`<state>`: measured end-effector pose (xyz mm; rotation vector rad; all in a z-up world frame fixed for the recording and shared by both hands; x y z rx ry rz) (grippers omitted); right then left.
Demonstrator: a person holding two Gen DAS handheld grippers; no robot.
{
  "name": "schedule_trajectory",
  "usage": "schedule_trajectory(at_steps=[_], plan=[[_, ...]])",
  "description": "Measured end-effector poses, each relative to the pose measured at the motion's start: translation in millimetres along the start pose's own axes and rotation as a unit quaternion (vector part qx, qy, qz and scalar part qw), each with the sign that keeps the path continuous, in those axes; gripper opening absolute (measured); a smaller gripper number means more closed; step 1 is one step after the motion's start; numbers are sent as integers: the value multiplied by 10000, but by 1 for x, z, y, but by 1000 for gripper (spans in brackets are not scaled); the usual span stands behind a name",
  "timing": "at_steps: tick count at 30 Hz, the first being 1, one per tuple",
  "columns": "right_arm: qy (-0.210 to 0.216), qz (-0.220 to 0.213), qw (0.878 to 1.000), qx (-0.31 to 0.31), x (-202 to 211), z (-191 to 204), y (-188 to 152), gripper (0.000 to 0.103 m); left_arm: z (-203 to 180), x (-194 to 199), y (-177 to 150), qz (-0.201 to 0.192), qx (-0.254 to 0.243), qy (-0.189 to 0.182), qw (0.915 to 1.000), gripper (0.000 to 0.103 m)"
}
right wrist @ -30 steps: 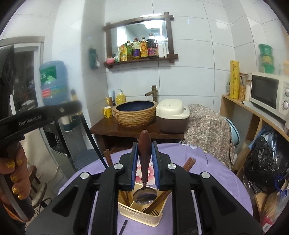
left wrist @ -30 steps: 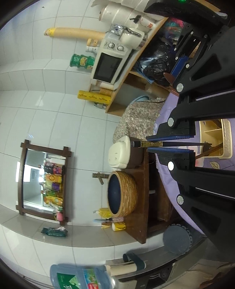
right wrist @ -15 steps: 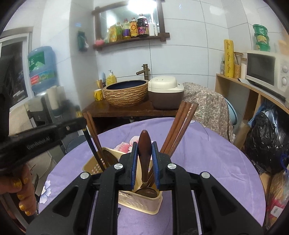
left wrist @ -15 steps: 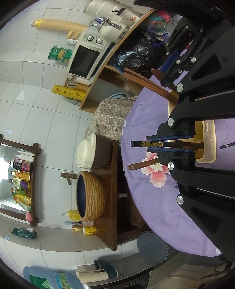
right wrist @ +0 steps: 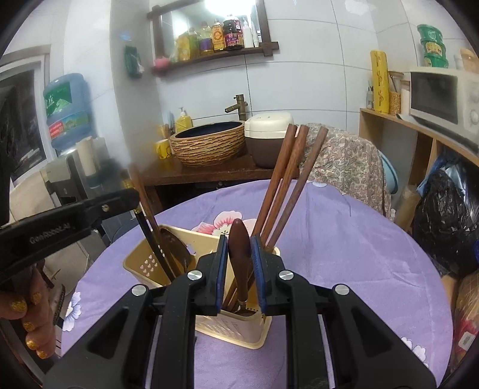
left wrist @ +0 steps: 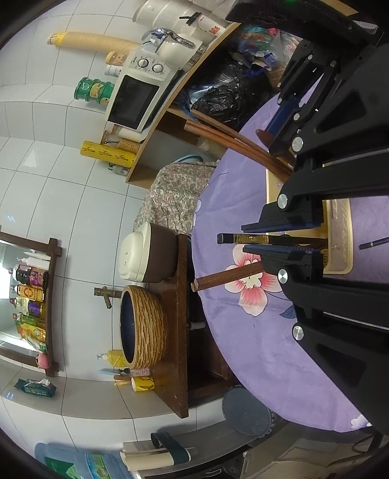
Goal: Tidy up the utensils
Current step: 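Lower both utensils into the cream holder and open both grippers, then move both grippers back to the last black chopstick and clear spoon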
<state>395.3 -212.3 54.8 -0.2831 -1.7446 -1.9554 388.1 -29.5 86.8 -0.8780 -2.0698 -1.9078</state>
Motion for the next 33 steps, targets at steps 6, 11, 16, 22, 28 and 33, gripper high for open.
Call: schedule_trajectory(at_steps=[6, 11, 16, 22, 28, 33], plan=[[-130, -394, 9990, 153, 30, 0, -7, 52, 2, 36, -11, -351, -54, 131, 9993, 52], [-349, -174, 9984, 421, 59, 3, -35, 65, 14, 63, -41, -445, -109, 486, 9978, 71], [-462, 670, 9949, 597, 67, 10, -92, 66, 31, 77, -93, -174, -255, 1085, 9936, 79], [-279, 1527, 9874, 301, 60, 24, -164, 66, 51, 75, -161, 413, 213, 1359, 9896, 79], [-257, 2027, 9787, 181, 48, 39, -203, 54, 51, 74, -186, 634, 181, 1418, 9877, 79], [-399, 2054, 9779, 9, 41, 37, -207, 48, 46, 81, -190, 553, 87, 1391, 9887, 79]])
Point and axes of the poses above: each gripper's, at about its wrist camera, not at the fingertips, and x roughly against the way its jaws point, z to its left, y to its top, the point moved 3 cm from there along -x, roughly the way its jaws point, and after that the axes turned 1 degree about -x, right-handed, at the moved point
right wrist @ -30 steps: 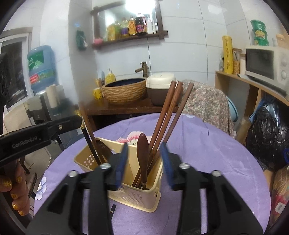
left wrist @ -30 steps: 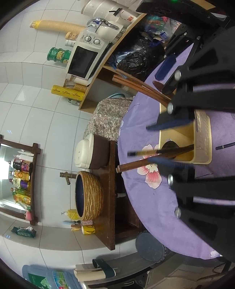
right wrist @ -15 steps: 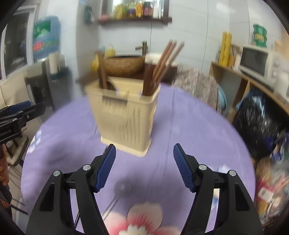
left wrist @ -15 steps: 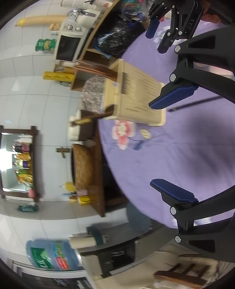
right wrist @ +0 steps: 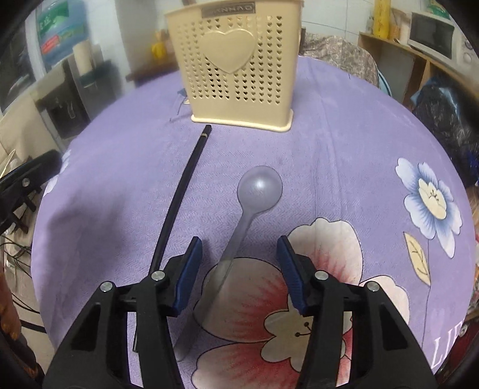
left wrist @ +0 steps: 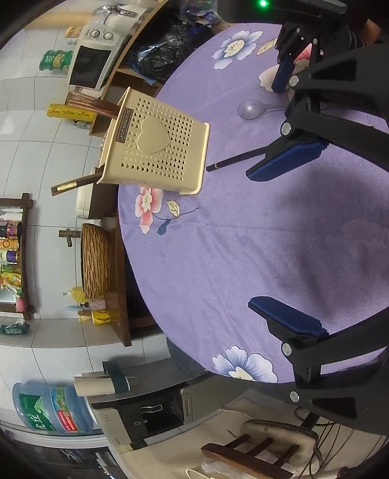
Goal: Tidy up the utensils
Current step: 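Move both grippers back to the last black chopstick and clear spoon, then grasp the black chopstick with the left gripper while the right grasps the clear spoon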
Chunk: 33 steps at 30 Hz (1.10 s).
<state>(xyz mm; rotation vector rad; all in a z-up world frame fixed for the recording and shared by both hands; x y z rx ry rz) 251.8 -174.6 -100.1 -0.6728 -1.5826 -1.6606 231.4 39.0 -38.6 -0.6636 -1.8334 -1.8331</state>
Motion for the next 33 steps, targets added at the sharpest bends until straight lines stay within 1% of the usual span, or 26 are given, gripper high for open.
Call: schedule_trajectory(at_steps=[1, 3, 4, 6, 8, 12, 15, 19, 22, 23, 24, 25, 26, 28, 31, 33], plan=[[-28, -21, 10000, -18, 0, 0, 0, 46, 0, 1, -1, -9, -3, 5, 10000, 79], [-90, -56, 9999, -54, -3, -2, 1, 38, -2, -1, -5, 21, 5, 17, 10000, 79], [-125, -67, 9999, -41, -4, -1, 2, 36, -2, -2, -7, 51, 16, 17, 10000, 79], [-128, -78, 9999, -17, -4, -3, 3, 25, -4, -5, -10, 109, -6, 8, 9999, 79], [-115, -67, 9999, 8, -4, -9, 4, 16, -6, -5, -12, 131, -43, 3, 9999, 79], [-70, -34, 10000, -5, 1, -27, 2, 9, -12, -7, -14, 205, -89, -71, 9997, 79], [-137, -45, 9999, 12, 8, -44, -5, 9, -16, -8, -18, 238, -170, -110, 9995, 79], [-238, -92, 9996, -80, 17, -67, -15, 9, -21, -8, -19, 278, -171, -191, 9993, 79], [-103, -97, 9999, -27, 17, -71, -16, 12, -22, -9, -18, 281, -159, -220, 9992, 79], [-43, -85, 9999, -47, 17, -71, -16, 21, -23, -9, -18, 283, -171, -222, 9992, 79], [-8, -78, 10000, -43, 17, -71, -15, 36, -24, -9, -18, 285, -186, -227, 9992, 79], [-2, -89, 10000, 4, 17, -70, -12, 44, -25, -9, -18, 284, -204, -226, 9991, 79], [-43, -120, 9999, 48, 17, -69, -10, 47, -26, -8, -18, 280, -216, -221, 9991, 79], [-74, -105, 9998, 127, 13, -69, -3, 47, -26, -7, -18, 282, -218, -215, 9991, 79], [-173, 82, 9997, 160, -2, -71, 9, 47, -26, -8, -18, 296, -206, -203, 9991, 79], [-178, 82, 9996, 180, -5, -70, 14, 47, -27, -8, -18, 304, -217, -203, 9991, 79]])
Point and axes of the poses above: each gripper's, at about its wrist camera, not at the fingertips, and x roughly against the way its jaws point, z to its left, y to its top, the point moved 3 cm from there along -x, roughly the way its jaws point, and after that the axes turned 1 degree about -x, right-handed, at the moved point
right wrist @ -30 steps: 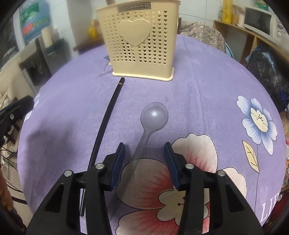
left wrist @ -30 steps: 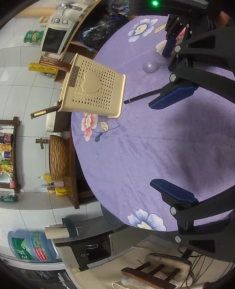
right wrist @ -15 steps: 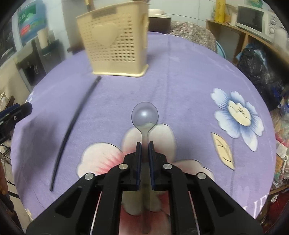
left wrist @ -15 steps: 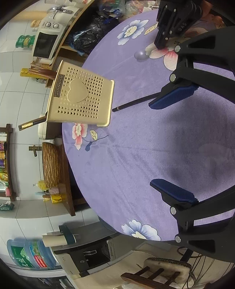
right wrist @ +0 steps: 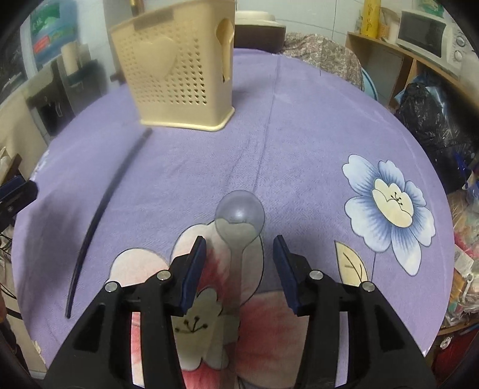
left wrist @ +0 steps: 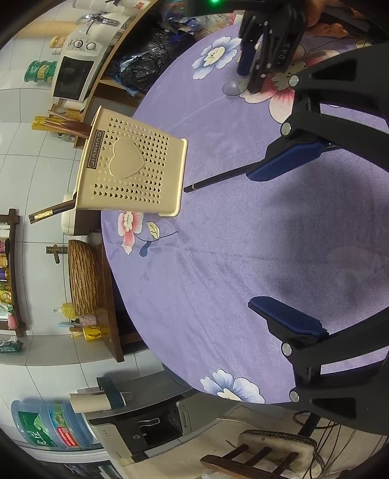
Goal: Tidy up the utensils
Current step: 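Grasp the black chopstick with the left gripper while the right grasps the clear spoon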
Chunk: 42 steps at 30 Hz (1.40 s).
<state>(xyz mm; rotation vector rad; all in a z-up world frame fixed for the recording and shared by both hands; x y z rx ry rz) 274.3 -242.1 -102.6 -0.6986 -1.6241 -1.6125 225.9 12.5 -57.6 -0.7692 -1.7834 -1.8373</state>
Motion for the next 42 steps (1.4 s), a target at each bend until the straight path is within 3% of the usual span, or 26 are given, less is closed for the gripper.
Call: schedule_trajectory(at_steps=[7, 11, 15, 21, 29, 35, 42], plan=[[-109, 81, 9998, -111, -10, 4, 12, 47, -10, -6, -1, 93, -163, 2, 9998, 79], [-157, 8, 9997, -160, -9, 3, 10, 39, -22, -18, 6, 249, -293, -171, 9991, 78], [-134, -43, 9997, -189, -8, 1, 8, 37, -43, -41, 21, 490, -449, -459, 9967, 61], [-128, -95, 9997, -201, -7, 1, 7, 37, -66, -86, 43, 858, -495, -473, 9940, 39], [-103, -77, 9998, -173, -5, 2, 5, 37, -72, -118, 54, 1040, -501, -100, 9933, 37], [-120, -64, 9998, -147, -6, 3, 6, 37, -74, -119, 54, 1031, -461, -64, 9936, 37], [-145, -47, 9998, -137, -6, 4, 6, 37, -82, -120, 56, 1025, -483, -60, 9935, 17]])
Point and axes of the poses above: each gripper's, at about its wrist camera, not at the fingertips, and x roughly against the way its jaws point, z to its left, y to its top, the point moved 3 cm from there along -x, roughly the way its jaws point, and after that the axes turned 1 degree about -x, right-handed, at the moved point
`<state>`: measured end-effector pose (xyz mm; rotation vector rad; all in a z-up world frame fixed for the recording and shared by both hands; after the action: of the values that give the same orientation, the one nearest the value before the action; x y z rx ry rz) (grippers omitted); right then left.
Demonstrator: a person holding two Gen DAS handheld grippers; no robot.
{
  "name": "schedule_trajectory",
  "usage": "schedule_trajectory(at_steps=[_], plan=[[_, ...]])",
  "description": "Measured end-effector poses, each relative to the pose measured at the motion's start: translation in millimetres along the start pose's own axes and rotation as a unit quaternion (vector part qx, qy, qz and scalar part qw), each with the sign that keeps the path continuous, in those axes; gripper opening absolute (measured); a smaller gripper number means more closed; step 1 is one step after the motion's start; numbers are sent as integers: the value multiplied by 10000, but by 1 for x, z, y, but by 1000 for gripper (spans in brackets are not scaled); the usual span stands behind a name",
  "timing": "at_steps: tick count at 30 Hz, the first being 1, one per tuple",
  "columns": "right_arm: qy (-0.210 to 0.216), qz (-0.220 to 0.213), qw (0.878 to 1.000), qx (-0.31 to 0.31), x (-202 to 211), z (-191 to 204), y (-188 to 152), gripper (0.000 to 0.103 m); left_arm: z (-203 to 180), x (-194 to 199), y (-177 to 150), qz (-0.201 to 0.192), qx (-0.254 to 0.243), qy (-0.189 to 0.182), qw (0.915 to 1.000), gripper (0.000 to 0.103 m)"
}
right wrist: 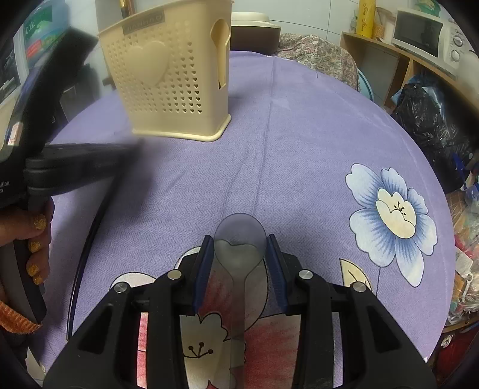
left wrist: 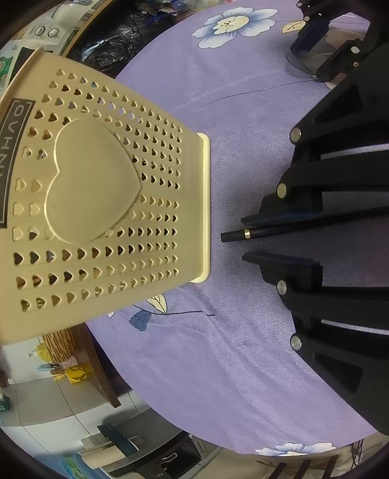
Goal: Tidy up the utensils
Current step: 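Grasp the black chopstick with the left gripper while the right grasps the clear spoon, then lift both held utensils up over the cream holder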
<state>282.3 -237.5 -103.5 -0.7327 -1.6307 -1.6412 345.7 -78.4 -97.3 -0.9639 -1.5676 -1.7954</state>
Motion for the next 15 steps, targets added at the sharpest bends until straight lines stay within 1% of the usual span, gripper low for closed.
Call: schedule_trajectory(at_steps=[3, 10, 15], plan=[[-11, 8, 10000, 13, -1, 1, 1, 37, -2, -1, 2, 4, -38, 31, 10000, 11], [10, -11, 10000, 20, 0, 0, 0, 37, -5, 4, -2, -37, -27, 7, 10000, 10], [109, -27, 9999, -56, 1, -2, -1, 37, 8, 0, 4, -59, 9, -78, 10000, 10]])
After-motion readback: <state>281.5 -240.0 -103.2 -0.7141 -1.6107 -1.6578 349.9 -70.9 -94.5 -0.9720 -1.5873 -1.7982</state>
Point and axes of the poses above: each gripper's, at about its wrist camera, not at the fingertips, and x roughly against the way its jaws point, z to its left, y to its top, the point moved 3 cm from there along -x, roughly the way its jaws point, and after that the axes turned 1 degree about -x, right-handed, at the moved point
